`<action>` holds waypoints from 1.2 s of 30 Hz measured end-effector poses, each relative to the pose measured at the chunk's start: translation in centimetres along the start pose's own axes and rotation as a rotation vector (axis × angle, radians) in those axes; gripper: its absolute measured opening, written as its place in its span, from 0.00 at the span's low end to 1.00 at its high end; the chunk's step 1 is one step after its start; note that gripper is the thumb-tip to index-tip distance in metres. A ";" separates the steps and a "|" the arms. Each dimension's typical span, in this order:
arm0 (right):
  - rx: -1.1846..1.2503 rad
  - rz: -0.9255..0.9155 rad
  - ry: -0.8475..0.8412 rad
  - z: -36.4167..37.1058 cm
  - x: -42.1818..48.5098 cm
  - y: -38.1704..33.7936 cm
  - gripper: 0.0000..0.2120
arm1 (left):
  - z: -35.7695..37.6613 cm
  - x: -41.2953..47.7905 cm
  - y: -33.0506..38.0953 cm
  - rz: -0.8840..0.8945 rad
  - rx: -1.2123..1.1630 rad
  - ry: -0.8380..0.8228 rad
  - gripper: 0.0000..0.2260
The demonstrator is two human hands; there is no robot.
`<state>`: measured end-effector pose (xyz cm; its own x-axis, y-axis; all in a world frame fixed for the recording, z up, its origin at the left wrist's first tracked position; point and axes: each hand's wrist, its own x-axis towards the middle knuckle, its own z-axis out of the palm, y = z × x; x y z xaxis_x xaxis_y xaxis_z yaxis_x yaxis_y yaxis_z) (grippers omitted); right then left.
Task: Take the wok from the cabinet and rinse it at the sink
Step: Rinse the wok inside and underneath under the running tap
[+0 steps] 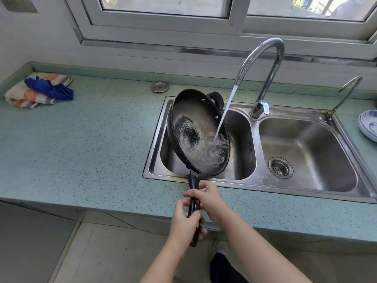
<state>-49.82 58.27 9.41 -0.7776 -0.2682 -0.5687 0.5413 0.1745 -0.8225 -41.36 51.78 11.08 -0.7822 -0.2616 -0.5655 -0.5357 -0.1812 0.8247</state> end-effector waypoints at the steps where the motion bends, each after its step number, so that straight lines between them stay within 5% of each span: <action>1: -0.014 -0.001 -0.011 -0.1 0.0 0.0 0.14 | -0.1 -0.1 -0.1 -0.019 -0.095 -0.033 0.09; 9: -0.026 0.001 -0.045 -0.8 0.2 0.2 0.11 | 0.8 -0.2 -0.4 0.080 0.134 0.010 0.12; 19: 0.276 0.022 -0.266 0.2 0.5 -0.3 0.08 | -0.7 0.0 -0.6 0.213 0.477 0.213 0.23; 24: 0.041 0.027 -0.139 1.2 0.8 -0.6 0.04 | -0.3 -0.1 -1.5 0.205 0.527 0.268 0.25; 31: 0.181 -0.011 -0.142 1.6 0.7 -0.4 0.01 | -0.5 -0.1 -1.6 0.234 0.577 0.308 0.25; 36: 0.213 -0.035 -0.179 1.3 0.5 -0.2 0.04 | -1.2 0.5 -1.3 0.098 0.374 0.187 0.28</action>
<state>-49.90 56.91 9.34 -0.7381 -0.4373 -0.5138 0.5852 -0.0359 -0.8101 -40.68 50.71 9.76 -0.7822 -0.4342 -0.4468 -0.5674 0.2004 0.7987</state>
